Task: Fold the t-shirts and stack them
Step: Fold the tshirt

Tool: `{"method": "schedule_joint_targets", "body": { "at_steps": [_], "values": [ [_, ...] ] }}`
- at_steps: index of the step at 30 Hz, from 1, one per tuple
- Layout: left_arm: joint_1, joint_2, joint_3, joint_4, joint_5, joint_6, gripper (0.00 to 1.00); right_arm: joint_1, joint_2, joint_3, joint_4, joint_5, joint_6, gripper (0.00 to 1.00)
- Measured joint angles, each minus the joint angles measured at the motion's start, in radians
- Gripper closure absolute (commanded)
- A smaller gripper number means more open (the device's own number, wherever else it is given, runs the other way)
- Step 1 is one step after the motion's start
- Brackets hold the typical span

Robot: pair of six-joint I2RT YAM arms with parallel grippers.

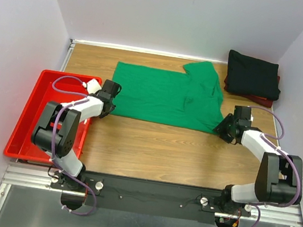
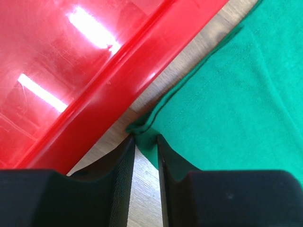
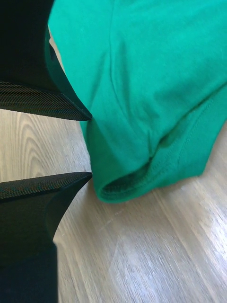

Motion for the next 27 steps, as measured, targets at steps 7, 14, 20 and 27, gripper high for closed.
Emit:
{"method": "schedule_joint_targets", "body": {
  "at_steps": [7, 14, 20, 27],
  "values": [
    [0.002, 0.004, 0.000, 0.003, -0.003, 0.014, 1.00, 0.000, 0.019, 0.001, 0.010, 0.052, 0.000, 0.45],
    [0.002, 0.004, 0.000, 0.008, -0.003, 0.028, 1.00, 0.000, 0.064, 0.029, 0.034, 0.096, 0.012, 0.75],
    [-0.003, -0.013, -0.001, -0.007, 0.010, 0.051, 1.00, 0.000, 0.042, 0.030, 0.031, 0.109, 0.015, 1.00],
    [-0.008, -0.156, -0.030, -0.053, 0.032, 0.060, 1.00, 0.000, -0.101, 0.030, -0.009, 0.113, 0.013, 0.99]
  ]
}}
